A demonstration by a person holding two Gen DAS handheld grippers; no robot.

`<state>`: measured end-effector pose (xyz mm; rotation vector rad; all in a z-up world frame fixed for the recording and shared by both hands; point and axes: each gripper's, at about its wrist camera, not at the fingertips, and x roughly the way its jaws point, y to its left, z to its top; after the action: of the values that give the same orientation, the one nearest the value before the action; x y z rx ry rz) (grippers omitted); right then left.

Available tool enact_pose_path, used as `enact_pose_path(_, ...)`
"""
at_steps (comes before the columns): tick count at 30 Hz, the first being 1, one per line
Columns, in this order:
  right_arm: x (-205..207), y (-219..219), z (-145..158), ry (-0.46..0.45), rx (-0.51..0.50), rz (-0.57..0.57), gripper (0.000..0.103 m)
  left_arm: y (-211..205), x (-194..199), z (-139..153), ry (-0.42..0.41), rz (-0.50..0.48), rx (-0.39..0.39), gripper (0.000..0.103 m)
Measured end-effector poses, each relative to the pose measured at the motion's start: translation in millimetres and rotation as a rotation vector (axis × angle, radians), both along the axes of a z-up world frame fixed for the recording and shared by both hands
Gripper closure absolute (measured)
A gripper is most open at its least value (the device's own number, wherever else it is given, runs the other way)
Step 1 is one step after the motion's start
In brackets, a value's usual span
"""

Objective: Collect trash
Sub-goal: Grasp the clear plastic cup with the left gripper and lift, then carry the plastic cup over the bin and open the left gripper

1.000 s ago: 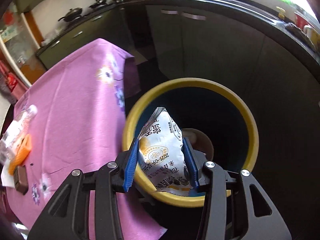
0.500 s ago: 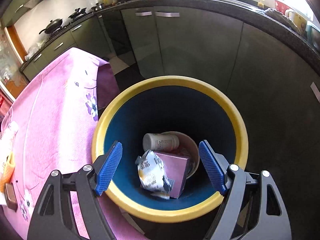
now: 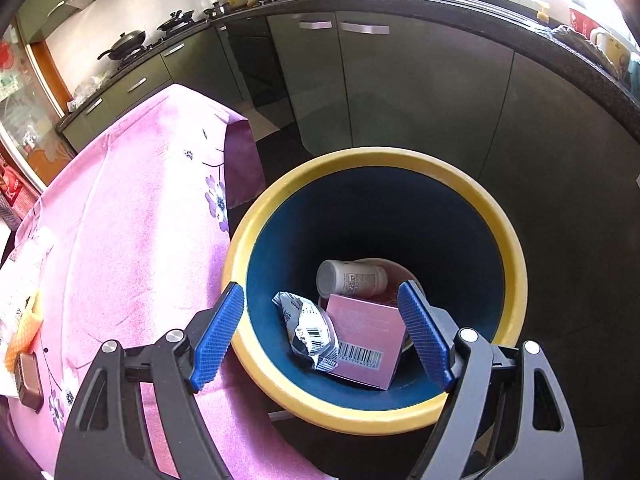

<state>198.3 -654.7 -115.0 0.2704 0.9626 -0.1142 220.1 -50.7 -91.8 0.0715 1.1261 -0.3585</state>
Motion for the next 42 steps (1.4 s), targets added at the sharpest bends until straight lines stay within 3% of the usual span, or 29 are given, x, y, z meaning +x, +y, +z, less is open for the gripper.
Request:
enact_pose_path(6, 3, 5, -4, 0.008, 0.006, 0.015, 0.024, -11, 12, -11, 0.052, -0.031, 0.05, 0.03)
enact_pose_path(11, 6, 8, -10, 0.017, 0.011, 0.022, 0.024, -14, 21, -18, 0.089, -0.039, 0.071, 0.038)
enact_pose_path(24, 10, 13, -16, 0.022, 0.022, 0.036, 0.024, -16, 24, -17, 0.08, -0.047, 0.084, 0.041)
enact_pose_path(42, -2, 28, 10, -0.035, 0.021, 0.066, 0.024, -6, -12, 64, -0.091, -0.05, 0.038, 0.041)
